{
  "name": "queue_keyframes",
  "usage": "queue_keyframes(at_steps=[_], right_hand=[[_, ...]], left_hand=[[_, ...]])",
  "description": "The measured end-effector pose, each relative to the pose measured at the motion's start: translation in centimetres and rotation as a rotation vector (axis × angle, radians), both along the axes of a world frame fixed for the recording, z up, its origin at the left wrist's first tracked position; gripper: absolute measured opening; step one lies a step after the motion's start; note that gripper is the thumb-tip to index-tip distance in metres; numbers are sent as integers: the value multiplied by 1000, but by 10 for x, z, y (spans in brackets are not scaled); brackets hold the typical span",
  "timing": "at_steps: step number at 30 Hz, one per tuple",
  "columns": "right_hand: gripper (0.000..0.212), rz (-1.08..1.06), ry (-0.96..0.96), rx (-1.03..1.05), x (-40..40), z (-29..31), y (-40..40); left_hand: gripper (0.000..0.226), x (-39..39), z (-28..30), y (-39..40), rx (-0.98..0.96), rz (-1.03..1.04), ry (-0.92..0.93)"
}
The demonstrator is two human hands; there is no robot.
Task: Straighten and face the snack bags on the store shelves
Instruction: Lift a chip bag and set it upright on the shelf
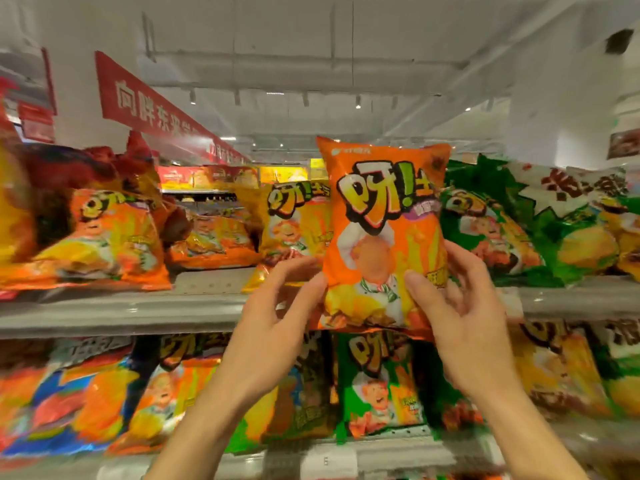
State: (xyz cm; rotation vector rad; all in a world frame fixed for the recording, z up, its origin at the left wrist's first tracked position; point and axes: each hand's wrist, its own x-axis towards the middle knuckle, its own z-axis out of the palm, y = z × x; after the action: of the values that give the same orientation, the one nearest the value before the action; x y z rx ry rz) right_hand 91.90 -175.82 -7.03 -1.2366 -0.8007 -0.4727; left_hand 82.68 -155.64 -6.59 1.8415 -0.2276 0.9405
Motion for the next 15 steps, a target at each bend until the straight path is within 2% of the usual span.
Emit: queue_keyframes(at_steps=[3, 5, 8, 12, 15], right_hand=[[48, 7, -31, -43, -9, 12, 39], [53, 11, -47, -79, -11, 20, 61], [69, 7, -39, -147, -12, 31, 92], [62, -24, -80, -317, -9, 44, 119], [61, -243, -232, -447, -1, 50, 121]], left_hand=[[58, -7, 8, 21, -8, 23, -7], [65, -8, 14, 32, -40, 40, -35], [62, -12, 25, 49, -87, 127, -74], [55, -19, 37, 83, -106, 262, -114], [50, -27, 41, 117, -59, 402, -123]])
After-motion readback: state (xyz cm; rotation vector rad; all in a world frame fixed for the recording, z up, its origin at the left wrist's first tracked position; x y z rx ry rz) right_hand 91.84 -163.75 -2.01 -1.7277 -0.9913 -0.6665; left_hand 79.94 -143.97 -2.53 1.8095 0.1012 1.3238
